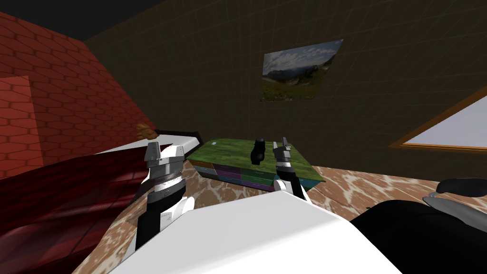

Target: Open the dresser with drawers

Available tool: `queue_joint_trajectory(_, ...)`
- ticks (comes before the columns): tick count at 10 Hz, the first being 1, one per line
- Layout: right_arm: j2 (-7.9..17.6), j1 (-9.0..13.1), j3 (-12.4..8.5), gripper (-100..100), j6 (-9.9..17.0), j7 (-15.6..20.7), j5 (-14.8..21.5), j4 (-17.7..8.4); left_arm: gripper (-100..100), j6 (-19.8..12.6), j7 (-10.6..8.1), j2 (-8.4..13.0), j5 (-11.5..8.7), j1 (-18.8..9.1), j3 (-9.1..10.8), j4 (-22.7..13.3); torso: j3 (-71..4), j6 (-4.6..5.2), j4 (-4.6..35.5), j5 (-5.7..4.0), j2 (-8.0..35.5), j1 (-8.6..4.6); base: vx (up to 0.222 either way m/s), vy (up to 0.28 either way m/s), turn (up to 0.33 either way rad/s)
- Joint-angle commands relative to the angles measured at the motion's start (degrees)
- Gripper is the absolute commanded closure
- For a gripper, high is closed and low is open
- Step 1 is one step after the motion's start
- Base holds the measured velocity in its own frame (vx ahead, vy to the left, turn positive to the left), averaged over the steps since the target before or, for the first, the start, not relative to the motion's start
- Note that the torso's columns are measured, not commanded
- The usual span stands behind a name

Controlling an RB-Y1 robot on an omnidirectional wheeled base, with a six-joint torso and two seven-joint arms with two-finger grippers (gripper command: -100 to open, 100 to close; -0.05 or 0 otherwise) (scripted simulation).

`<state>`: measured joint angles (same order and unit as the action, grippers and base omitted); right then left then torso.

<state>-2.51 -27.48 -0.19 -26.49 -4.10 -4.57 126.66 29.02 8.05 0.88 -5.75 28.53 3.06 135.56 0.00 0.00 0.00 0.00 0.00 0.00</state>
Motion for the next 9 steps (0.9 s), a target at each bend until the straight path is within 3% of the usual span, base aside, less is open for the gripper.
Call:
queue_joint_trajectory(1, 0.0, 0.0, 0.0, 0, 0.0, 0.0, 0.0, 0.0, 0, 0.0, 0.0, 0.0, 0.0, 0.0, 0.0, 0.0, -4.7, 0.0, 2.3, 0.0, 2.3, 0.0, 0.0, 0.0, 0.0)
queue_joint_trajectory(9, 0.0, 0.0, 0.0, 0, 0.0, 0.0, 0.0, 0.0, 0, 0.0, 0.0, 0.0, 0.0, 0.0, 0.0, 0.0, -70.7, 0.0, 35.4, 0.0, 35.4, 0.0, 0.0, 0.0, 0.0)
